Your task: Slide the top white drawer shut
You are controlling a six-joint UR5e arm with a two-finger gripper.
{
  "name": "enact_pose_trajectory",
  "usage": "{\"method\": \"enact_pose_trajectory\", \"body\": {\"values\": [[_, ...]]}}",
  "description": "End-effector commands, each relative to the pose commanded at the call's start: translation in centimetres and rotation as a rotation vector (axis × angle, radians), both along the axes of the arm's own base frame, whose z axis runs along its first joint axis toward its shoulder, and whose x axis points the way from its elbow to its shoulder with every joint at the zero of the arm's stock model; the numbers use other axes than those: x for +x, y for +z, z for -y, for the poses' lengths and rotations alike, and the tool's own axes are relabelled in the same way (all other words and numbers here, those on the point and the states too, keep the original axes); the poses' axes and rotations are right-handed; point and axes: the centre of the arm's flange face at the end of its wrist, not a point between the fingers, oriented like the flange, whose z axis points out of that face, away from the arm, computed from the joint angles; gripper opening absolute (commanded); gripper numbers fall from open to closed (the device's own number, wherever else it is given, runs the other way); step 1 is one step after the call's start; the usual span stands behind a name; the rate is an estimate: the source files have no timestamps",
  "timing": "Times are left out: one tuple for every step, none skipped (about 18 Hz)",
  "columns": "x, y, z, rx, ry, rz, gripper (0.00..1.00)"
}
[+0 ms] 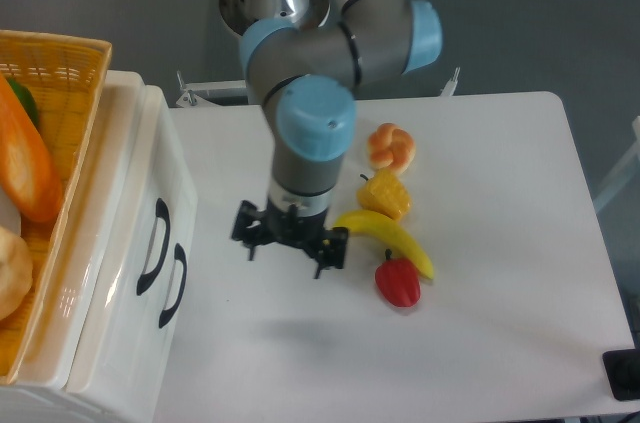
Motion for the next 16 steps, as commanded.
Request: {"method": "enact_pose_trajectory", "body": {"values": [[-0.8, 0.8, 1.0, -0.020, -0.013, -0.037, 1.00], [-1.3, 1.8, 1.8, -0.020, -0.014, -0.057, 1.00], [-1.9, 2.4, 2.6, -0.016, -0.016, -0.070, 1.00], [-2.7, 2.8, 3.4, -0.017, -0.032, -0.080, 1.00], [-3.0, 3.2, 4.1, -0.032, -0.072, -0.100, 1.00], [-3.3, 4.0, 5.1, -0.074, -0.120, -0.143, 1.00], [-4.0, 4.7, 6.6, -0.132, -0.156, -0.187, 1.00], [-4.9, 4.9, 7.8, -0.177, -0.178, -0.212, 1.00], [-5.7, 5.0, 8.7, -0.194, -0.186, -0.219, 1.00], [-6.8, 5.1, 9.8, -0.196, -0.173, -0.217, 1.00], [-7.5, 5.5, 10.8, -0.197, -0.164, -0.221, 1.00], [-7.8, 6.2, 11.8, -0.199, -0.173, -0.232, 1.00], [-8.4, 6.6, 12.7, -0.204, -0.199, -0.234, 1.00], [-9.1, 6.8, 14.0, -0.202, -0.228, -0.218, 1.00], [-9.7, 6.9, 15.3, -0.202, -0.266, -0.202, 1.00], [-10.4, 7.0, 16.4, -0.209, -0.300, -0.202, 1.00]]}}
